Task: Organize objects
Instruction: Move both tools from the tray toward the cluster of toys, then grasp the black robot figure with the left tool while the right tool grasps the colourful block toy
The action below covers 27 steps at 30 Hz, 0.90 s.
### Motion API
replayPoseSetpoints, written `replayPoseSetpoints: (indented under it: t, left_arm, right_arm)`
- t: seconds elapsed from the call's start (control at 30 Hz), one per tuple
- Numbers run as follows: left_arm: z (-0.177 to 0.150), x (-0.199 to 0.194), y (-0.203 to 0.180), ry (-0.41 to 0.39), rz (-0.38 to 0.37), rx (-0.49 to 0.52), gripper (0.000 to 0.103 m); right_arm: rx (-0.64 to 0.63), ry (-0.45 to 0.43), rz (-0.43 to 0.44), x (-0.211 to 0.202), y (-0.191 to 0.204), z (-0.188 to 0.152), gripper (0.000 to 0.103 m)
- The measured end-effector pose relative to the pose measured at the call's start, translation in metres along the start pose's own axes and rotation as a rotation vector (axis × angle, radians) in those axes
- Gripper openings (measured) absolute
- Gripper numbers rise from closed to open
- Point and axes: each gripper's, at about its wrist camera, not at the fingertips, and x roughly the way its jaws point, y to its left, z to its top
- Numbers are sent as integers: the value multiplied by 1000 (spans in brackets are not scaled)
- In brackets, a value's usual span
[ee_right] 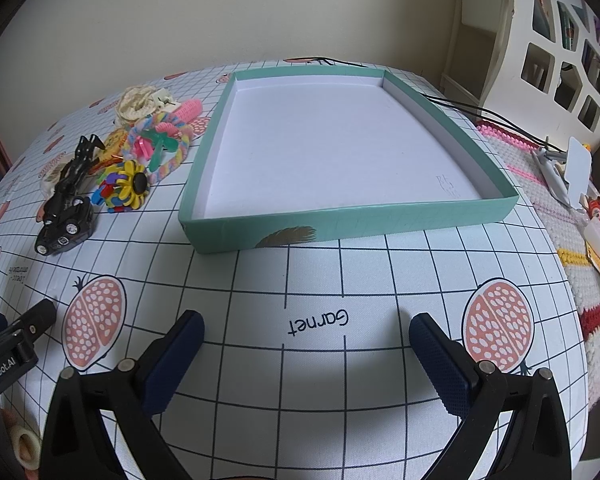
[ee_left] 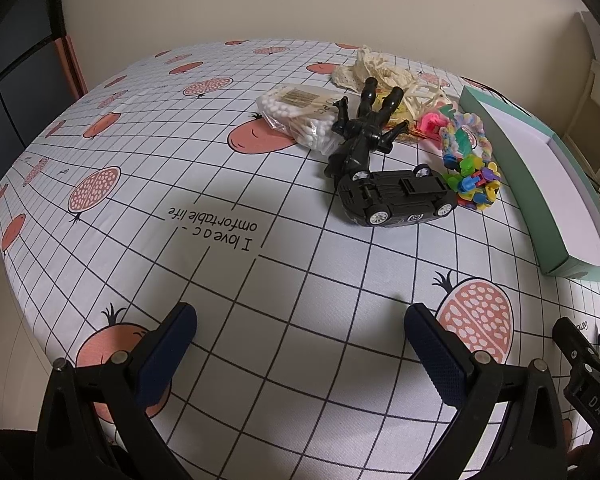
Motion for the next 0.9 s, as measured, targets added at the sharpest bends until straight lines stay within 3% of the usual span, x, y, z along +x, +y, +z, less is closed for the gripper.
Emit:
replayPoseSetpoints:
  t: [0.13, 0.33, 0.5, 0.7, 0.87, 0.9]
  left_arm:
    - [1, 0, 2, 12, -9, 5, 103]
    - [16, -3, 15, 68, -112, -74, 103]
    - [52, -27, 12, 36, -67, -29, 103]
    - [105, -41, 6, 58, -96, 46, 103]
    - [136, -43, 10, 74, -109, 44, 103]
    - [141, -42, 9, 74, -106, 51, 103]
  right_arm:
    - [-8, 32, 0, -2, -1, 6, 103]
    - [-17, -53, 13, -35, 8, 31, 103]
    - [-81, -81, 79, -65, 29, 75, 103]
    - [-133, -50, 179, -80, 47, 117, 103]
    - [-175, -33, 214, -71, 64, 144, 97]
    - [-193, -19, 209, -65, 70, 147, 92]
